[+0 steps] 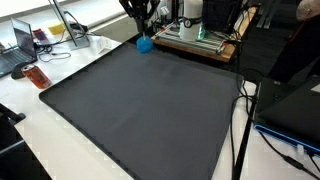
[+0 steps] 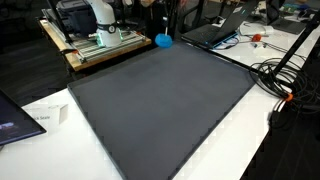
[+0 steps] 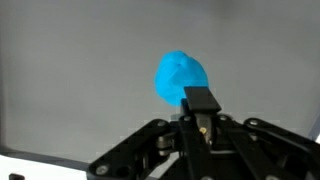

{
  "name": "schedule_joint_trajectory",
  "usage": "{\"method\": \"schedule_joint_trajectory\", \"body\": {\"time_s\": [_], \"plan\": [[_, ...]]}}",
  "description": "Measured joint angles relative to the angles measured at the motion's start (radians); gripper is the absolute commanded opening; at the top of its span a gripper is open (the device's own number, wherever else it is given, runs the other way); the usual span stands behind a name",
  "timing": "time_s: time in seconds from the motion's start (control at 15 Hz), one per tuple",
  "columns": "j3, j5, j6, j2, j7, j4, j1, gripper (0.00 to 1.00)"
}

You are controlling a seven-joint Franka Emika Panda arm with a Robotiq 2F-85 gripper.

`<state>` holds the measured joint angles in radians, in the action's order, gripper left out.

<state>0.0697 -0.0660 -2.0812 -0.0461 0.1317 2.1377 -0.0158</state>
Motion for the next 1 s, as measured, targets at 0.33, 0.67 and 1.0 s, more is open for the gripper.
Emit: {"method": "schedule_joint_trajectory", "body": {"time_s": [0.33,0.67,1.0], "plan": [[-0.009,0.099,-0.091,0.016,0.086,-0.009,0.0,0.03],[-0.012,0.096,-0.105,0.03,0.065,-0.013,0.0,0.03],[-0.018,0.042,-0.104,0.048,0.006,-0.016,0.0,0.03]]}}
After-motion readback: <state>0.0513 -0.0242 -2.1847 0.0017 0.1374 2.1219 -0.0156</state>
